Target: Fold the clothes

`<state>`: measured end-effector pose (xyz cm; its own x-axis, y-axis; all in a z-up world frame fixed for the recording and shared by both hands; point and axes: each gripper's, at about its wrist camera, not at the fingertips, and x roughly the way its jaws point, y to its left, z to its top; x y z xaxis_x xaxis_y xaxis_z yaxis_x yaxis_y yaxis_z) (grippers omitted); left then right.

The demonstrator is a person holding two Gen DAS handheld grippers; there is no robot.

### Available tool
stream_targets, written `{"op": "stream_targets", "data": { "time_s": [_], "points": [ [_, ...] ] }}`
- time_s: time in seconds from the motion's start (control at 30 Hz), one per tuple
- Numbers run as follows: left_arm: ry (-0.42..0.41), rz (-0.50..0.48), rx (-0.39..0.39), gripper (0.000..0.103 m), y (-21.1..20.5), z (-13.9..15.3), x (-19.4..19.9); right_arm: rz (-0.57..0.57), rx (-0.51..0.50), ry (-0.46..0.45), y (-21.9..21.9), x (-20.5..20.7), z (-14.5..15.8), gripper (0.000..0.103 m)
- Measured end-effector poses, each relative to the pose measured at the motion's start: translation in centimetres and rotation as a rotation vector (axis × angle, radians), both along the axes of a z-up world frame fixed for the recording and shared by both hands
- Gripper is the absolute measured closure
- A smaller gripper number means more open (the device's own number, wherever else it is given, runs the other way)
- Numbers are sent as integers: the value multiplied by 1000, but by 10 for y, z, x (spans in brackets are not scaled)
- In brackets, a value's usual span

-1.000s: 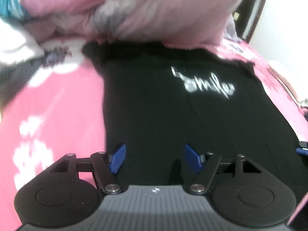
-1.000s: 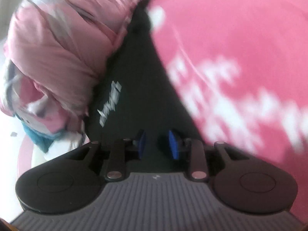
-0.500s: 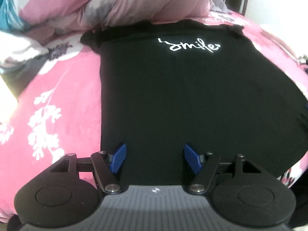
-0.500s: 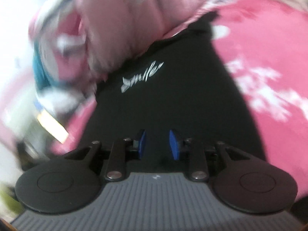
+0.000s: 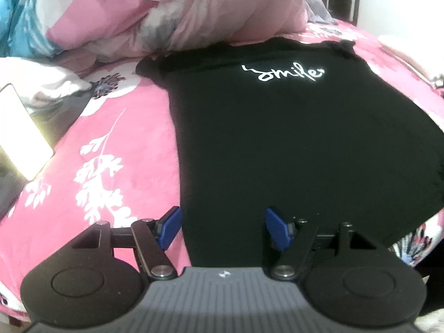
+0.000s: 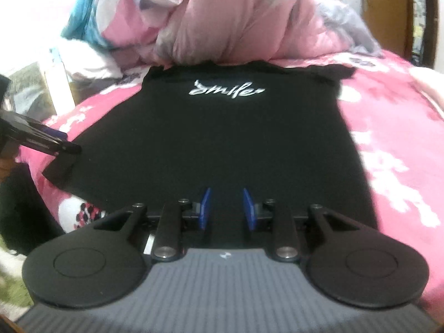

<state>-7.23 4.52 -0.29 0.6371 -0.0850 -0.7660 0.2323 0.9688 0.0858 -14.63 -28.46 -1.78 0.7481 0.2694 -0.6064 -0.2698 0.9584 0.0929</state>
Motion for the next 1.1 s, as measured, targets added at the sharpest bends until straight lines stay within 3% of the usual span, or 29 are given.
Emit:
{"op": "stream_targets", "data": {
  "time_s": [0.1, 0.27, 0.47, 0.63, 0.8, 0.87, 0.97, 1.1],
  "points": [
    [-7, 3, -36, 34, 7, 4, -7, 5, -57, 39, 5, -7, -14, 79],
    [-48, -103, -93, 29, 14, 8, -18, -61, -49, 65, -24, -44, 2, 80],
    [38, -59, -162, 30, 19, -8, -10, -234, -33, -16, -72, -28, 21, 79],
    [70, -88, -171, 28, 27, -16, -18, -315, -55, 79, -86, -27, -13, 80],
    [88, -89, -222, 28, 45, -13, -23, -383, -55, 98, -94, -48, -1, 78],
    [77, -83, -229, 28, 49, -9, -25, -418, -4, 79, -104, -48, 7, 78],
    [64, -64, -226, 28, 53, -8, -30, -451, 150, 55, -124, -36, 14, 77],
    [74, -33, -232, 28, 55, -10, -40, -485, 264, 131, -142, -12, -3, 72]
  ]
}}
